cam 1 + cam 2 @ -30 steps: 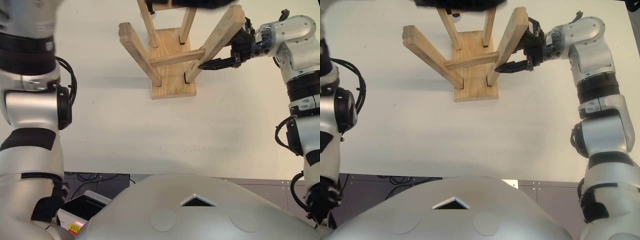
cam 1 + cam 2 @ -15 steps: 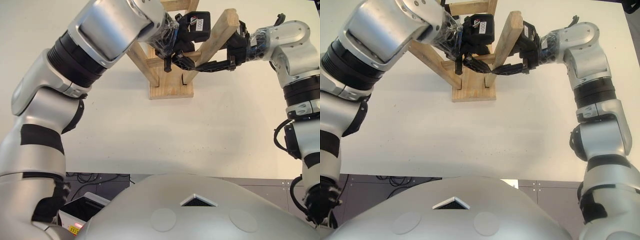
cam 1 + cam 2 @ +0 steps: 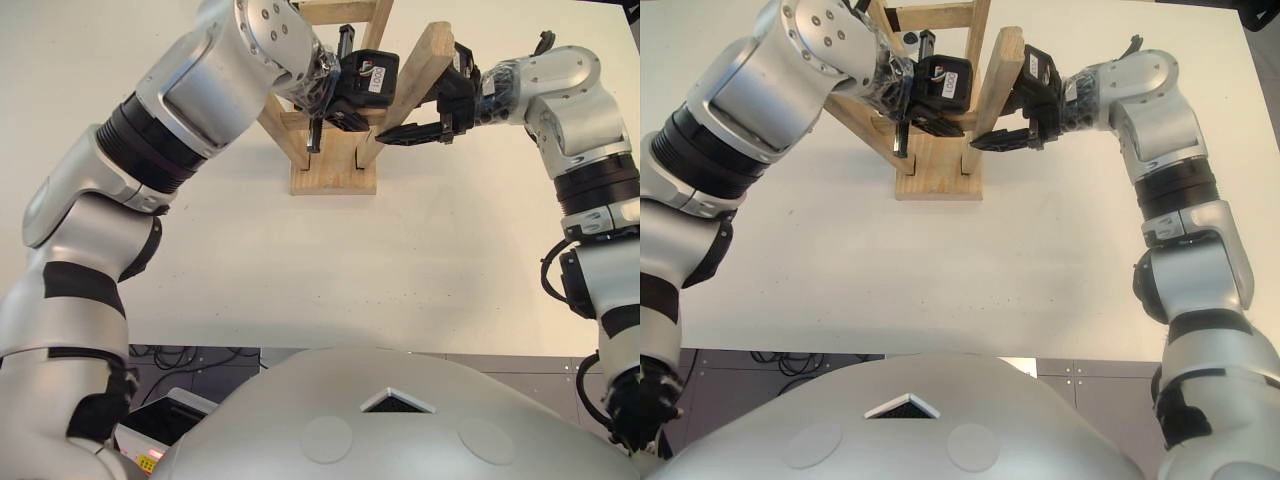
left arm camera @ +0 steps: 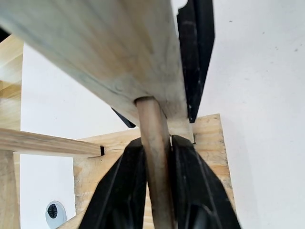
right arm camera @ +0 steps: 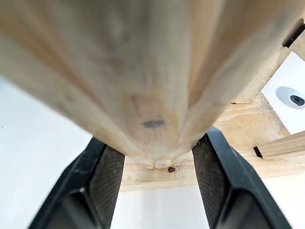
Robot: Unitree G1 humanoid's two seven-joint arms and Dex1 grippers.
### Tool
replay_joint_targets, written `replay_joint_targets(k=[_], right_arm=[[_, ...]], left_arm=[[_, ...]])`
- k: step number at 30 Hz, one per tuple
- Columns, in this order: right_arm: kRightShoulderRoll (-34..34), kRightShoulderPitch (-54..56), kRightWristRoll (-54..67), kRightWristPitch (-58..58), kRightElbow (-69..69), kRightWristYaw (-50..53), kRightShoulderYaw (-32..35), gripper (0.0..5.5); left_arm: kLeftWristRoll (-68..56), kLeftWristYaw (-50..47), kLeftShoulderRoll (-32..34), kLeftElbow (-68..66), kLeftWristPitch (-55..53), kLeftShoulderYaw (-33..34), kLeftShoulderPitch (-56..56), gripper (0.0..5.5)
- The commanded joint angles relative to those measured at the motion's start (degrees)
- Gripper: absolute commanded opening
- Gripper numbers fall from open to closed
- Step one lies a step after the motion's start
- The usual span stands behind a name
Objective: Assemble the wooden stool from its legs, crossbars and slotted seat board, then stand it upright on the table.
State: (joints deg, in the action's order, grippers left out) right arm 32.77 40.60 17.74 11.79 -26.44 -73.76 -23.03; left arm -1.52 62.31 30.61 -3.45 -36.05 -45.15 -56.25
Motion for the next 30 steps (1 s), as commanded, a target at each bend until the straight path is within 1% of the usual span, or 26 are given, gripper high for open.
replay_joint_targets(k=[1,3,6,8,11,12,14,15,19,21,24,25,26,28,30], right_arm=[[-0.11,-5.28,-7.36,14.56,4.12,0.28,-8.83,2.01],[0.37,-5.65,-11.72,17.34,5.05,0.91,-13.87,2.01],[0.16,-7.12,-18.21,18.63,0.96,1.61,-21.45,2.01],[-0.20,-9.10,-20.26,18.43,-1.74,2.64,-24.15,2.01],[-0.43,-13.19,-18.08,19.20,-2.38,4.68,-23.49,2.01],[-0.81,-14.45,-16.38,19.63,-2.20,5.59,-22.03,2.01],[-1.36,-15.74,-13.22,20.60,-1.49,7.39,-18.96,2.01],[-1.30,-15.99,-11.97,20.91,-0.71,8.14,-17.61,2.01],[0.17,-15.71,-10.51,21.00,2.97,9.16,-15.92,2.01],[0.72,-15.72,-10.44,20.89,3.79,9.32,-15.64,2.01],[1.31,-15.83,-10.34,21.03,4.44,9.51,-15.52,2.01],[1.64,-15.85,-10.22,20.91,4.81,9.43,-15.35,2.01],[2.23,-15.99,-9.97,20.51,5.53,9.14,-15.03,2.01],[3.31,-16.16,-9.32,19.98,6.84,8.56,-14.23,2.01],[4.31,-16.28,-8.42,19.31,7.87,8.05,-12.95,2.01]], left_arm=[[2.91,-2.61,-4.49,-4.80,-2.10,-5.65,12.35,0.58],[1.98,-3.62,-6.71,-4.67,-3.41,-4.45,13.84,0.58],[1.14,-4.34,-9.31,-4.02,-5.21,-2.83,15.20,0.57],[1.17,-4.64,-10.47,-4.31,-5.64,-1.92,15.48,0.57],[0.59,-4.31,-10.82,-3.71,-6.48,-0.26,16.44,0.55],[-0.42,-3.68,-10.52,-2.56,-6.94,0.90,16.85,0.93],[-2.61,-1.45,-9.09,1.03,-8.69,3.83,16.91,1.28],[-3.56,-0.05,-7.59,4.05,-9.64,5.73,16.33,1.57],[-5.71,6.15,0.92,15.18,-11.49,12.72,11.54,2.21],[-7.47,8.08,4.11,17.81,-12.42,17.24,9.01,2.49],[-11.70,8.72,5.85,20.18,-14.98,22.88,6.57,3.02],[-14.22,7.78,5.12,20.39,-17.69,26.78,4.73,3.19],[-17.09,5.68,3.45,19.45,-20.69,32.12,1.86,3.29],[-21.47,0.50,0.66,15.16,-24.95,42.23,-4.14,3.33],[-23.81,-5.42,-0.46,8.16,-26.17,51.13,-9.48,3.33]])
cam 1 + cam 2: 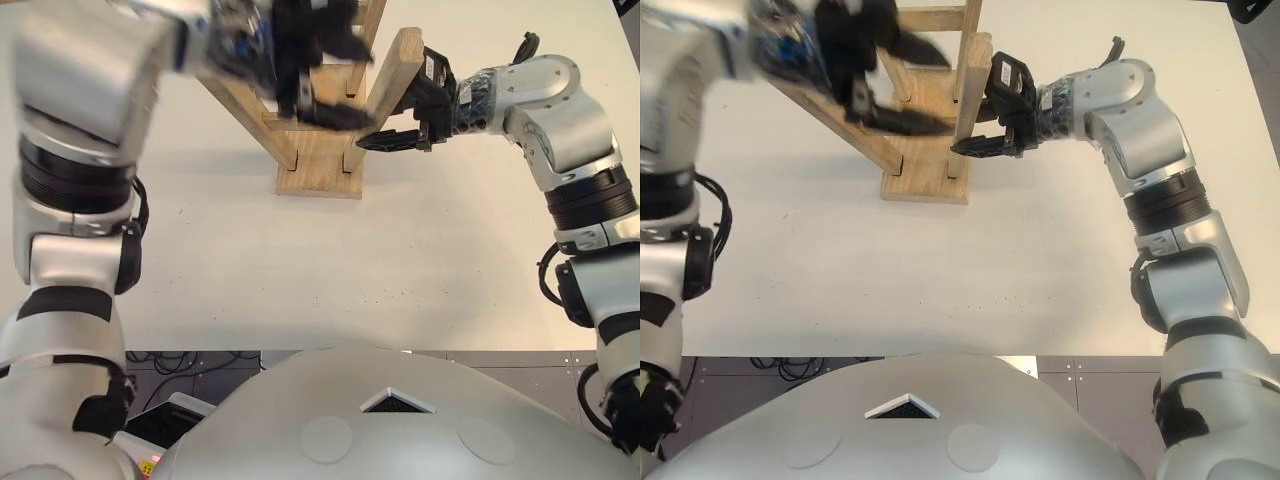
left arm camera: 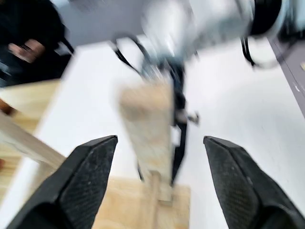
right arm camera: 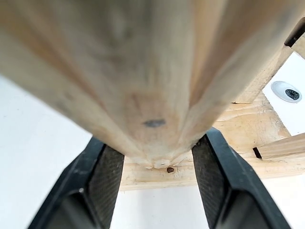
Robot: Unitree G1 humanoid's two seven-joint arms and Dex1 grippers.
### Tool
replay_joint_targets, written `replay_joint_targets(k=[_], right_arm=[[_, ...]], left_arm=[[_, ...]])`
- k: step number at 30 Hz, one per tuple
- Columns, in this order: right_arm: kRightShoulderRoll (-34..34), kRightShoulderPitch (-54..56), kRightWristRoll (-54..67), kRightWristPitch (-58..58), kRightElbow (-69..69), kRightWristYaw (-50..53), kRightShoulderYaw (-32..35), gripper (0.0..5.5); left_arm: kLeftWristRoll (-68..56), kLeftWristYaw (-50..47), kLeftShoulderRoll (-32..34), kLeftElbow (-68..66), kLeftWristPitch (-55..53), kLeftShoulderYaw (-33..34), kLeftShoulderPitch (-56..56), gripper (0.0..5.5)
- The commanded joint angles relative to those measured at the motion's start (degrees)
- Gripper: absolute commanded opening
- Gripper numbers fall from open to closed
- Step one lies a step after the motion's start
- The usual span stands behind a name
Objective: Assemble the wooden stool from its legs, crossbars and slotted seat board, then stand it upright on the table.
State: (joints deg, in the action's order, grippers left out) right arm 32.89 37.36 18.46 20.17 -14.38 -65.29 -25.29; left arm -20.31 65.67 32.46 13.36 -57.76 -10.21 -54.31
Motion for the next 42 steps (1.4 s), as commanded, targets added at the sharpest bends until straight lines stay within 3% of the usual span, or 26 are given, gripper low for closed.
replay_joint_targets(k=[1,2,3,6,11,15,20,22,26,32,35,37,39,42], right_arm=[[4.71,-13.05,-8.39,10.40,-3.52,-0.52,-9.54,2.01],[4.50,-12.76,-7.42,9.47,-3.52,0.26,-7.72,2.01],[3.28,-12.00,-5.32,9.40,-4.33,1.83,-4.89,2.39],[0.69,-10.35,0.98,10.75,-4.49,2.11,3.57,2.98],[5.69,-13.97,3.14,14.13,2.79,-2.88,7.82,3.93],[7.82,-21.61,7.90,19.90,17.41,-6.61,7.32,3.98],[-0.66,-21.16,7.55,13.67,18.76,3.19,12.22,3.98],[-2.20,-17.98,2.39,6.52,12.79,7.61,12.90,3.98],[1.54,-11.85,-16.99,-15.90,-6.36,14.30,6.75,3.98],[2.67,-11.10,-18.80,-23.70,-13.44,12.21,9.12,3.98],[3.52,-11.89,-17.65,-23.15,-13.78,10.85,11.03,3.98],[4.32,-13.76,-14.04,-19.30,-11.15,7.20,13.14,3.98],[5.41,-16.62,-8.73,-13.10,-6.12,1.95,15.17,3.98],[5.90,-20.83,-3.42,-6.85,1.70,-1.67,16.86,3.98]], left_arm=[[-5.48,-12.15,-2.01,-13.66,-3.99,20.67,-13.69,3.33],[-5.58,-13.93,-0.70,-17.95,-2.92,23.57,-13.99,3.33],[-4.38,-14.22,1.30,-21.38,-0.20,23.79,-11.51,3.33],[-0.38,-13.73,3.99,-29.25,7.94,21.10,1.44,3.33],[3.05,-14.34,-0.61,-40.23,18.96,16.52,16.62,3.33],[-1.46,-14.15,-7.81,-39.02,21.54,18.06,21.92,3.33],[-11.54,-6.29,-10.25,-21.65,13.86,13.86,29.85,3.33],[-16.12,-2.74,-9.29,-10.11,9.03,8.70,35.52,3.33],[-22.86,1.29,-5.63,4.83,2.46,0.90,42.74,3.33],[-19.79,-2.09,-1.45,4.63,5.51,2.19,44.00,3.33],[-19.65,-0.93,5.25,6.15,5.19,4.48,47.61,3.33],[-16.47,1.21,11.71,5.18,7.97,4.72,50.65,3.33],[-9.63,3.58,16.09,0.36,19.00,4.97,53.28,3.33],[-1.52,-0.06,13.01,-11.20,37.13,6.72,50.94,3.33]])
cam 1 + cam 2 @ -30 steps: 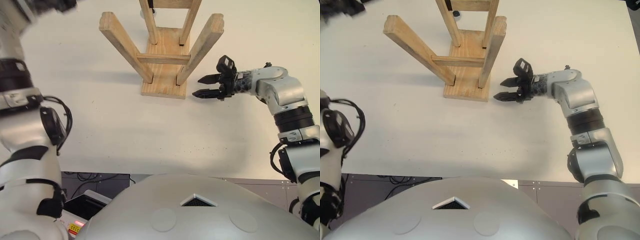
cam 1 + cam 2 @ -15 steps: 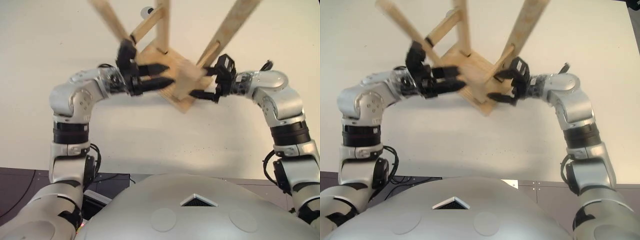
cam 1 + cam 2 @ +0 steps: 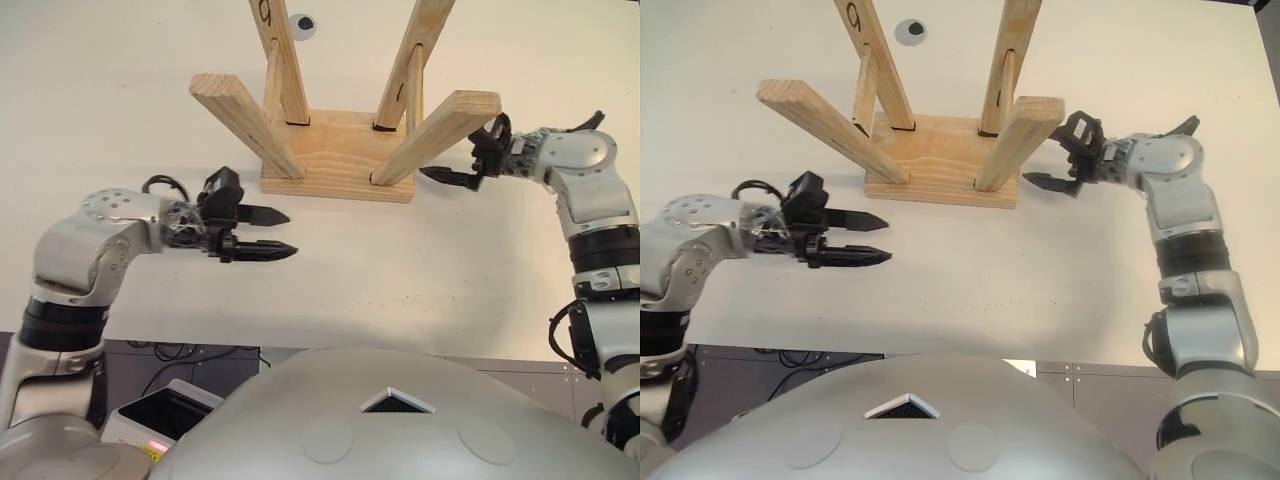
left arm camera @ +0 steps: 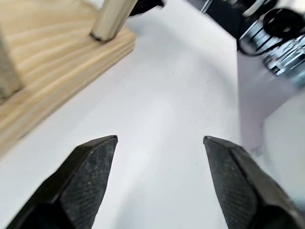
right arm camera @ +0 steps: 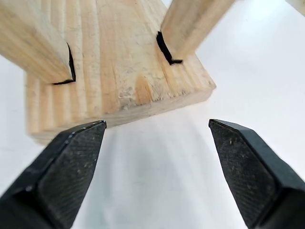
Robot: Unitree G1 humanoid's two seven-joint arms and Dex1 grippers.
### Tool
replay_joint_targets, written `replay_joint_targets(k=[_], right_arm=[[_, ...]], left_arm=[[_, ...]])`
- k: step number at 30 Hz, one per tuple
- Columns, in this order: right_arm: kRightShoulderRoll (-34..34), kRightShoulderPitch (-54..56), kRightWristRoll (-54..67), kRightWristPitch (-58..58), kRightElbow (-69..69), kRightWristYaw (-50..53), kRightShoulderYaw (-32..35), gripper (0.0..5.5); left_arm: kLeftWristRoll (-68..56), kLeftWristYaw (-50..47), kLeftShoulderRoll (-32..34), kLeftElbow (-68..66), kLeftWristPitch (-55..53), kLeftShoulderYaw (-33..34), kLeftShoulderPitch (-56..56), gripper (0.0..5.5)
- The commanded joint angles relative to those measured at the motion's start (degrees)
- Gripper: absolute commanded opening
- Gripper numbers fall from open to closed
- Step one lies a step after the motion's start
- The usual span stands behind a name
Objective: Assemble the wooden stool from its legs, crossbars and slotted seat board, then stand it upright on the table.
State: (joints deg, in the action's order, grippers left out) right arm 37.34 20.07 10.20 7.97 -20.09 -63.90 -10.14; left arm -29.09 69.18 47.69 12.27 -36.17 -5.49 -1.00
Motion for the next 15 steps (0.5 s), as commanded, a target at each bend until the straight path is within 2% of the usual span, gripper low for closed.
replay_joint_targets(k=[1,6,12,15], right_arm=[[0.97,-4.42,5.70,6.48,9.20,-3.17,2.08,3.98],[-2.04,-5.07,6.26,9.49,13.12,-1.67,0.81,3.98],[-4.05,-4.26,8.17,12.10,14.80,-1.00,1.38,3.98],[-4.07,-4.60,10.62,14.39,16.19,-0.79,2.71,3.48]], left_arm=[[9.37,-4.62,-3.81,-13.17,20.99,1.92,-3.41,3.33],[10.18,-5.71,-11.86,-21.50,33.71,1.99,-6.61,3.33],[6.89,-4.91,-15.61,-21.49,33.55,3.35,-8.66,3.33],[5.61,-3.01,-14.76,-21.23,32.70,4.21,-8.34,3.02]])
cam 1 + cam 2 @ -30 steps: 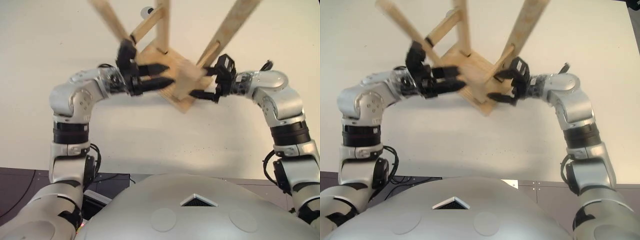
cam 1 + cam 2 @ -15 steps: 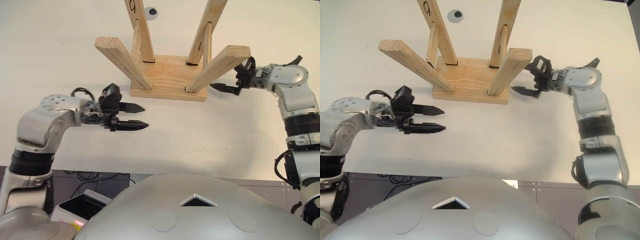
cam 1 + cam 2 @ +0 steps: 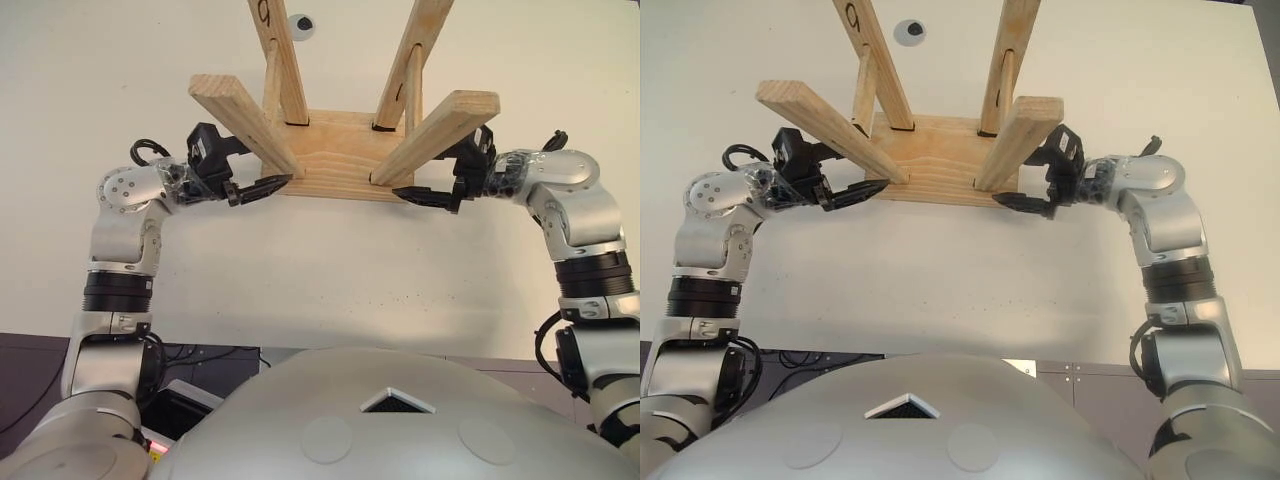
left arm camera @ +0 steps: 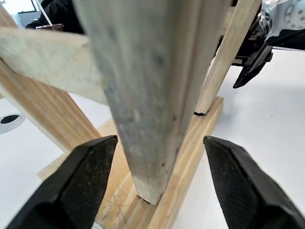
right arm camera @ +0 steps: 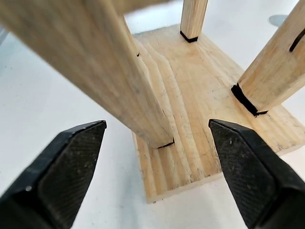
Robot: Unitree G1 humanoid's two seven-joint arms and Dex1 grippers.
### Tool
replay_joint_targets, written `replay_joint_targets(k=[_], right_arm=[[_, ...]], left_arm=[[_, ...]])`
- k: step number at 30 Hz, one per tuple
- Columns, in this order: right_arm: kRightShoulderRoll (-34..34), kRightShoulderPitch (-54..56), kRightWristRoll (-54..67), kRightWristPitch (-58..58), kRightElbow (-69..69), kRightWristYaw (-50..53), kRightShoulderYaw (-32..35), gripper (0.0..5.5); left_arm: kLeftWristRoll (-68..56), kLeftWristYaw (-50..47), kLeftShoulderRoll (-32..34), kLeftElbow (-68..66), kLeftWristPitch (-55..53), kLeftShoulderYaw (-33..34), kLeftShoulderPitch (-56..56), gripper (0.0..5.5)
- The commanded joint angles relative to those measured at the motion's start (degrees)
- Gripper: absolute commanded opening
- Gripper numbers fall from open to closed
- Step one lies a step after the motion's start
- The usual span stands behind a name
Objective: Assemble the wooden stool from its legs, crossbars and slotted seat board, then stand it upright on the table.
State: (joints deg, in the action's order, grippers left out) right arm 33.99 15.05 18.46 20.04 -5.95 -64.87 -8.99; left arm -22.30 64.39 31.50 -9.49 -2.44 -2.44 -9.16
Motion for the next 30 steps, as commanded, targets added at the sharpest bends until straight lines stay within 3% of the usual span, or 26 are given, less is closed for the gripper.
replay_joint_targets(k=[1,10,12,17,20,25,27,30], right_arm=[[-0.66,0.33,2.75,2.79,2.32,0.15,1.64,3.39],[-1.79,-0.39,2.73,3.21,2.06,0.47,0.58,1.70],[-1.56,-0.95,1.89,2.87,1.28,0.02,-0.13,1.61],[-1.04,-2.72,0.09,1.62,-0.62,-1.04,-1.32,1.54],[0.53,-3.42,5.50,8.72,4.52,-2.87,0.18,1.53],[8.42,-1.97,27.41,39.52,15.86,-5.20,9.10,1.48],[10.19,1.44,37.33,52.88,14.91,-4.65,14.08,1.41],[8.60,8.36,36.78,67.22,7.35,0.12,15.70,1.24]], left_arm=[[-1.54,2.39,1.53,0.65,-1.41,1.26,-0.10,2.91],[2.44,5.92,0.66,0.46,2.87,-3.13,0.83,1.46],[6.02,6.71,1.51,-2.75,7.18,-4.87,1.07,1.22],[9.45,7.13,3.03,-9.56,13.92,-7.05,1.45,1.18],[-1.02,7.01,3.68,0.68,1.17,-5.28,3.08,1.18],[-40.53,-6.27,12.19,22.95,-42.50,3.35,0.18,1.17],[-55.74,-13.71,15.73,23.17,-53.22,5.15,-4.20,1.17],[-68.90,-21.81,18.89,16.81,-62.27,4.16,-9.33,1.12]])
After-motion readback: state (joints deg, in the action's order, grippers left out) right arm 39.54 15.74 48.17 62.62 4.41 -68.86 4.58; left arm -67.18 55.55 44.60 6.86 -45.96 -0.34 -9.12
